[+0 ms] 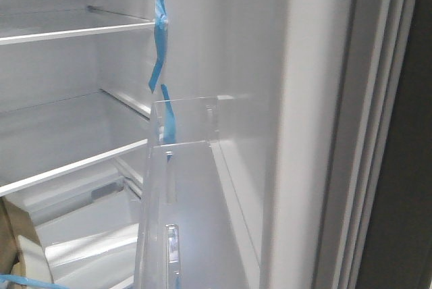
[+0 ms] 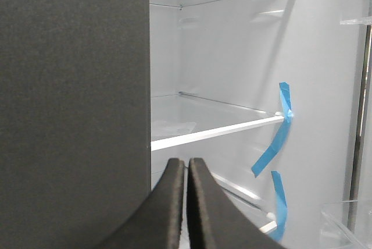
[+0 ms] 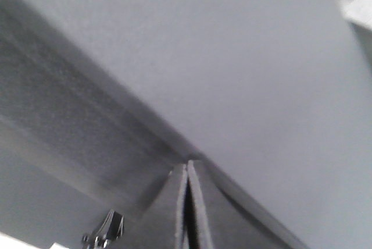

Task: Close fridge door
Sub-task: 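Push the dark grey fridge door shut with the right gripper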

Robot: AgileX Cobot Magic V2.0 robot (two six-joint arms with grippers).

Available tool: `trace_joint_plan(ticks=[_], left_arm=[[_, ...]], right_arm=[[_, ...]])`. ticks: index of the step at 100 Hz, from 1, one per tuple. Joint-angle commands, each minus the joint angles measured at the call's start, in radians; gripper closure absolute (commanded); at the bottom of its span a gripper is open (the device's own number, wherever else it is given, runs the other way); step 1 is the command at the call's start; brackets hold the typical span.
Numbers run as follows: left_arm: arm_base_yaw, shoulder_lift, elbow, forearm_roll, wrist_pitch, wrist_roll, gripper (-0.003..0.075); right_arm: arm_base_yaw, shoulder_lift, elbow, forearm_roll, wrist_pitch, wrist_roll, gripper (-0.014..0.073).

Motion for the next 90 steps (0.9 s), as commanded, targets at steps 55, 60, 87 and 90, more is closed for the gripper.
trace_joint_plan(ticks=[55, 60, 87, 90], left_arm=[[-0.001, -0.011, 0.035, -0.004, -0.072, -0.004, 0.0740], [-0.001, -0.011, 0.035, -0.004, -0.072, -0.004, 0.0740], [-0.001, -0.011, 0.035, -0.004, -0.072, -0.004, 0.0740], [-0.001, -0.011, 0.035, -0.004, -0.072, -0.004, 0.0740]], right_arm=[[0.002, 0.082, -0.018, 0.285, -0.106, -0.189, 0.0638], [0.002, 0.084, -0.018, 0.306, -0.106, -0.202, 0.0638], [0.002, 0.104, -0.020, 0.405, -0.115, -0.319, 0.0638], [0.002, 0.099, -0.021, 0.405, -0.127, -0.324, 0.0638]])
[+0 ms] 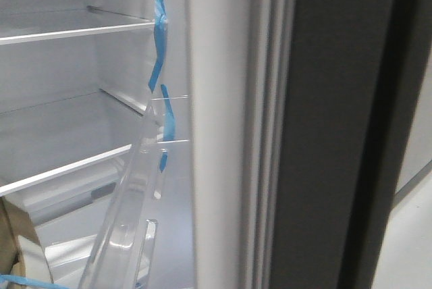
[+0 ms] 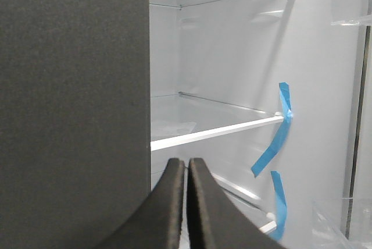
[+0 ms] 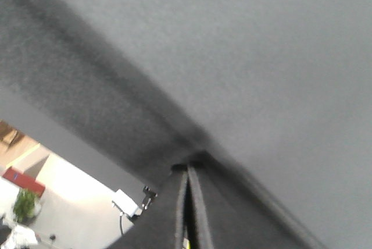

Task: Close fridge door
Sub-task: 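Push the dark grey fridge door shut with the right gripper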

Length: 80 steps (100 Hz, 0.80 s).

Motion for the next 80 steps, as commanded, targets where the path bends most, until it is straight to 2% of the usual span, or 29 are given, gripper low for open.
trace_joint_plan(ticks=[1, 43, 80], left_arm=[[-0.001, -0.011, 0.035, -0.004, -0.072, -0.004, 0.0740], [-0.001, -0.011, 0.035, -0.004, -0.072, -0.004, 0.0740], [-0.001, -0.011, 0.035, -0.004, -0.072, -0.004, 0.0740]], right_arm=[[0.002, -0.004, -0.021, 0.051, -0.093, -0.043, 0.0638], [0.002, -0.002, -0.040, -0.039, -0.142, -0.052, 0.0638], [0.002, 0.071, -0.040, -0.025, -0.138, -0.063, 0.0638]])
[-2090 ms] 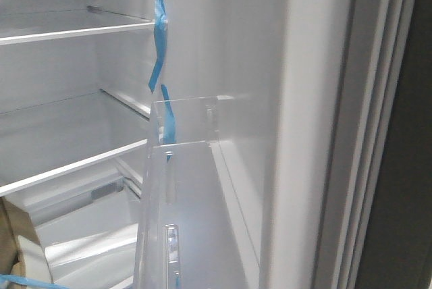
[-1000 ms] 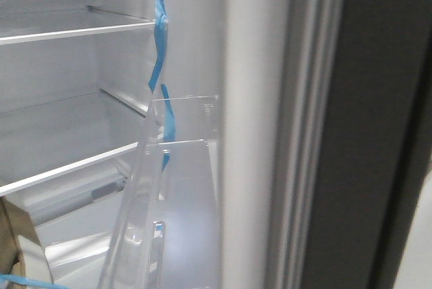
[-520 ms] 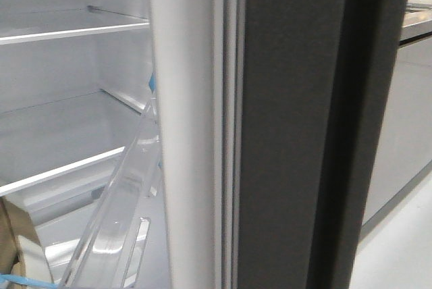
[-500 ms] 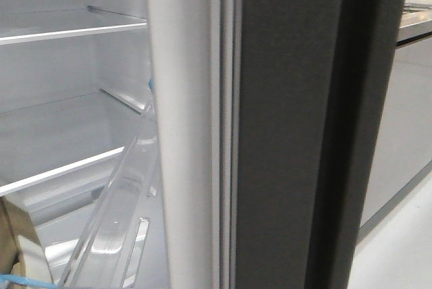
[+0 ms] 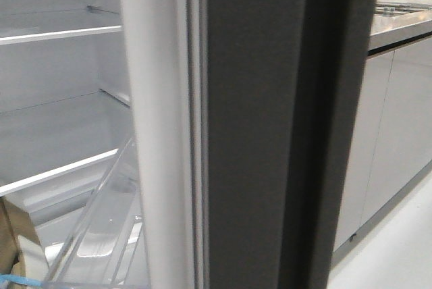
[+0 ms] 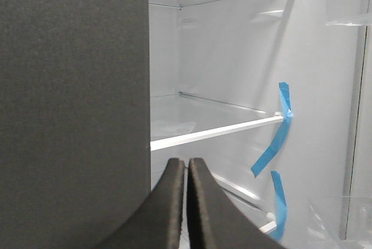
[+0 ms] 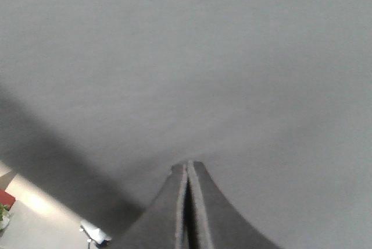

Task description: Close fridge door

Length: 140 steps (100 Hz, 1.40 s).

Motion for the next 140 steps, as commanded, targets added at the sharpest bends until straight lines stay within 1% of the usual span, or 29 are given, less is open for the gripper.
trace_joint_plan(ticks=[1, 22, 56, 70, 90, 102, 119, 127, 140], left_arm=[[-0.001, -0.011, 0.035, -0.004, -0.072, -0.004, 0.0740], [-0.001, -0.011, 0.035, -0.004, -0.072, -0.004, 0.0740], [-0.001, -0.011, 0.035, -0.004, -0.072, -0.004, 0.0740], [-0.001, -0.011, 0.035, -0.004, -0.072, -0.004, 0.0740], [-0.001, -0.011, 0.035, -0.004, -0.072, -0.004, 0.0740], [-0.001, -0.011, 0.035, -0.004, -0.072, -0.004, 0.0740], [-0.001, -0.011, 0.035, -0.004, -0.072, -0.004, 0.0740], [-0.001, -0.011, 0.035, -0.004, -0.072, -0.004, 0.0740], [-0.001, -0.011, 0.035, -0.004, -0.072, -0.004, 0.0740]], right_arm=[[0.002, 0.016, -0.025, 0.041, -0.077, -0.030, 0.0638], [0.002, 0.064, -0.025, 0.190, -0.075, -0.132, 0.0638], [0.002, 0.150, -0.025, 0.305, -0.081, -0.282, 0.0638], [0.002, 0.193, -0.025, 0.365, -0.081, -0.369, 0.0638], [0.002, 0.247, -0.025, 0.486, -0.083, -0.507, 0.0638], [0.004, 0.276, -0.025, 0.530, -0.093, -0.577, 0.0638], [0.075, 0.315, -0.025, 0.550, -0.164, -0.689, 0.0638], [0.132, 0.343, -0.025, 0.548, -0.222, -0.753, 0.0638], [0.218, 0.397, -0.025, 0.519, -0.321, -0.815, 0.0638]])
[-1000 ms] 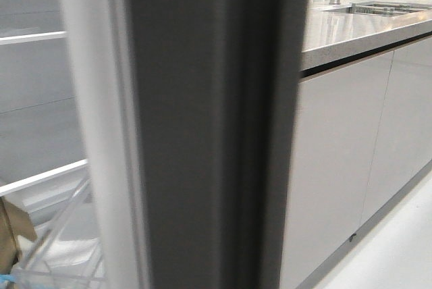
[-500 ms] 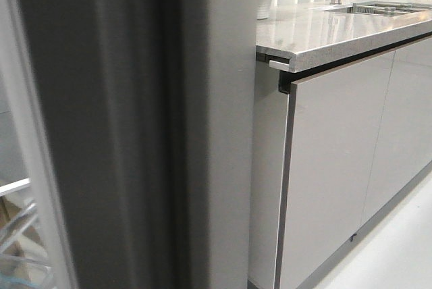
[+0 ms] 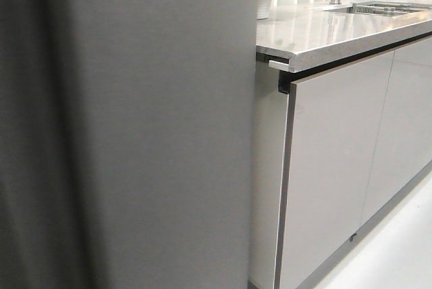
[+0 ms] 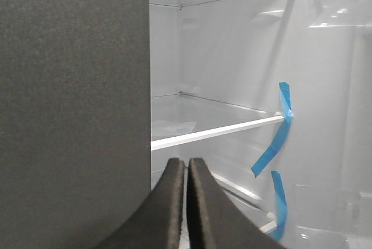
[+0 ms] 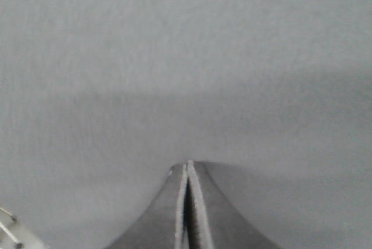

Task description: Close fridge door

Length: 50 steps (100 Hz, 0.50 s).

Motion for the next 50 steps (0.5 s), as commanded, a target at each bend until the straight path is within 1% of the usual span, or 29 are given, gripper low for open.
trace_joint_plan(ticks=[1, 10, 22, 37, 50], left_arm=[[-0.001, -0.011, 0.035, -0.004, -0.072, -0.004, 0.0740], [-0.001, -0.011, 0.035, -0.004, -0.072, -0.004, 0.0740], [-0.001, -0.011, 0.035, -0.004, -0.072, -0.004, 0.0740], [-0.001, -0.011, 0.035, -0.004, -0.072, -0.004, 0.0740], [-0.001, -0.011, 0.035, -0.004, -0.072, -0.004, 0.0740]], right_arm=[[0.055, 0.022, -0.025, 0.029, -0.102, -0.058, 0.0638], [0.094, 0.064, -0.025, 0.019, -0.153, -0.092, 0.0638], [0.121, 0.113, -0.025, 0.019, -0.221, -0.158, 0.0638], [0.132, 0.165, -0.025, 0.019, -0.325, -0.238, 0.0638], [0.132, 0.203, -0.025, 0.019, -0.362, -0.282, 0.0638]])
